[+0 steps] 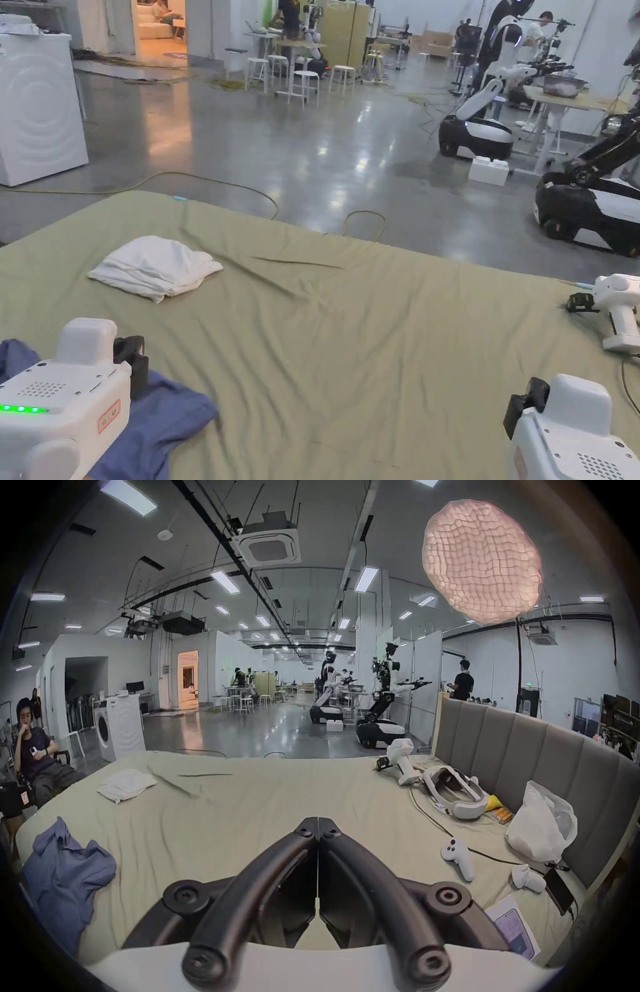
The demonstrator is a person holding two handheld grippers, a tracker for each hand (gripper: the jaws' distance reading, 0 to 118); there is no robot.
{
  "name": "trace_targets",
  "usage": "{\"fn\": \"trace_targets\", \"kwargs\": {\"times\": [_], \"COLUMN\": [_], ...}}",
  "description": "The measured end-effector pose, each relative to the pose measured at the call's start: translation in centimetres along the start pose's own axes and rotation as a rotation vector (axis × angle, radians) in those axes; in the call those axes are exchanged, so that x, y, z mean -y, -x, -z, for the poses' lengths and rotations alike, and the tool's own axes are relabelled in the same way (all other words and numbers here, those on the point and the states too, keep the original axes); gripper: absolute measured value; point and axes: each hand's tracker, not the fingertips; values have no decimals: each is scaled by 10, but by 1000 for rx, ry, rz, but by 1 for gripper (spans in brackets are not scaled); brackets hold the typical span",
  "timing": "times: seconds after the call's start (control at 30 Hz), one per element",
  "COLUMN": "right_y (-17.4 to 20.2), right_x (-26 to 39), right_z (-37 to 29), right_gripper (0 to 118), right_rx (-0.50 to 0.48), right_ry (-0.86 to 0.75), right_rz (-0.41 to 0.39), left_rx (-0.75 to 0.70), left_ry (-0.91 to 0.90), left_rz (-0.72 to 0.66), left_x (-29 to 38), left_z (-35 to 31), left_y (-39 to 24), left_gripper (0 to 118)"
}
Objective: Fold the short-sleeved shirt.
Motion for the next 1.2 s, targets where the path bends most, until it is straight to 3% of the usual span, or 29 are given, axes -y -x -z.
{"fn": "trace_targets", "kwargs": {"times": [0.2,0.23,0.27,0.37,0.43,0.6,0.77,0.83,0.87,0.93,0.97,1.2], "right_y": [24,25,29,36,41,44,43,44,44,43,43,38], "right_x": [14,17,20,18,20,26,30,31,33,37,39,44], "right_z": [15,20,22,21,21,21,21,21,21,22,22,25], "right_gripper": [0,0,0,0,0,0,0,0,0,0,0,0], "right_rx": [-69,-74,-77,-105,-115,-106,-103,-103,-105,-106,-105,-110], "right_ry": [99,105,111,139,158,183,205,216,219,225,228,232], "right_rz": [-44,-52,-58,-63,-77,-111,-129,-145,-148,-153,-155,-134], "left_rx": [-132,-160,-176,-197,-169,-69,-158,-190,-207,-181,-169,-176], "left_ry": [263,295,336,433,475,559,698,620,612,627,616,524], "left_rz": [-84,-99,-115,-157,-187,-283,-229,-167,-150,-142,-154,-213], "left_x": [16,20,24,41,52,74,108,107,104,103,102,91], "left_z": [19,24,30,51,63,90,121,114,101,98,97,76], "left_y": [109,123,136,165,175,173,157,144,133,126,124,132], "left_gripper": [1,5,21,39,63,68,67,64,53,14,4,2]}}
